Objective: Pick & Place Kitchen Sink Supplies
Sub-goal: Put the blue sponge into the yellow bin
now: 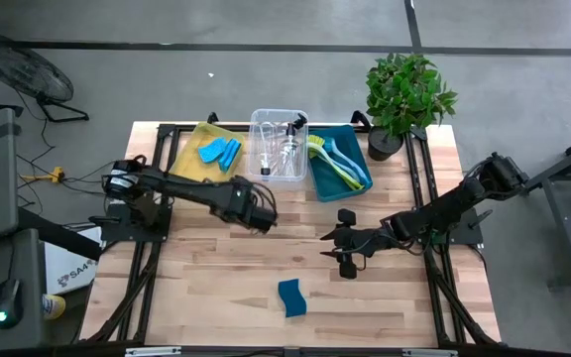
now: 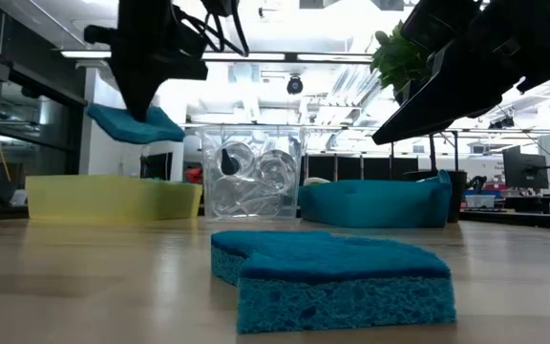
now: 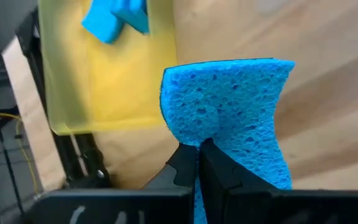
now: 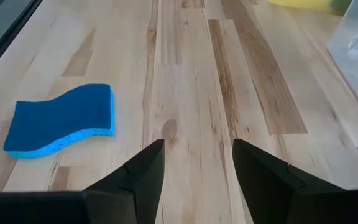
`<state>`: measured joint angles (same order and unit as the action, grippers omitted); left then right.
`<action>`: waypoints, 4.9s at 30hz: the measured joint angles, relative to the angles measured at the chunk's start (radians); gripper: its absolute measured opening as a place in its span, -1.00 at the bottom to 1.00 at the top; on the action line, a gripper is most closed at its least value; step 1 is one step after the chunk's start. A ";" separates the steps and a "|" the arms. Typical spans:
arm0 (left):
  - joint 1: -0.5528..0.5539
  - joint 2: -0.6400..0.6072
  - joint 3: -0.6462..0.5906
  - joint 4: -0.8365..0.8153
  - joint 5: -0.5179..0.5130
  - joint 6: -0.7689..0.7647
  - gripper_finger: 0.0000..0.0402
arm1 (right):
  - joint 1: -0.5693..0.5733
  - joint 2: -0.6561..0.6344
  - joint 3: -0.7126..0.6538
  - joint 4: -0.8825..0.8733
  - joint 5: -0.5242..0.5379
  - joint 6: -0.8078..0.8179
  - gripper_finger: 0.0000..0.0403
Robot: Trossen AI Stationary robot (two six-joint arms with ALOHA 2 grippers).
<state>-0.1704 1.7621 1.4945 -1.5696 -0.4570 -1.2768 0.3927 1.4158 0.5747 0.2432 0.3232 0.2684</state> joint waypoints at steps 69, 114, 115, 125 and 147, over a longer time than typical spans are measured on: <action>0.967 0.125 -0.015 0.286 -0.070 1.095 -1.00 | 0.000 0.000 0.000 -0.022 0.041 -0.027 -0.09; 1.014 -0.056 -0.207 0.400 0.047 1.173 -0.16 | -0.041 0.000 0.000 -0.021 -0.010 -0.008 -0.09; 1.014 -0.069 -0.207 0.395 0.062 1.163 -0.16 | -0.041 0.000 0.000 -0.021 -0.011 -0.008 -0.09; 0.941 -0.177 -0.206 0.319 0.216 1.085 -0.17 | -0.041 0.000 0.000 -0.021 -0.012 -0.010 -0.09; 0.371 -0.195 -0.206 0.205 0.138 0.751 -0.17 | -0.041 0.000 0.000 -0.025 -0.066 -0.025 -0.09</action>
<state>0.2005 1.5675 1.2881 -1.3645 -0.3194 -0.5260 0.3515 1.4162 0.5744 0.2186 0.2570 0.2438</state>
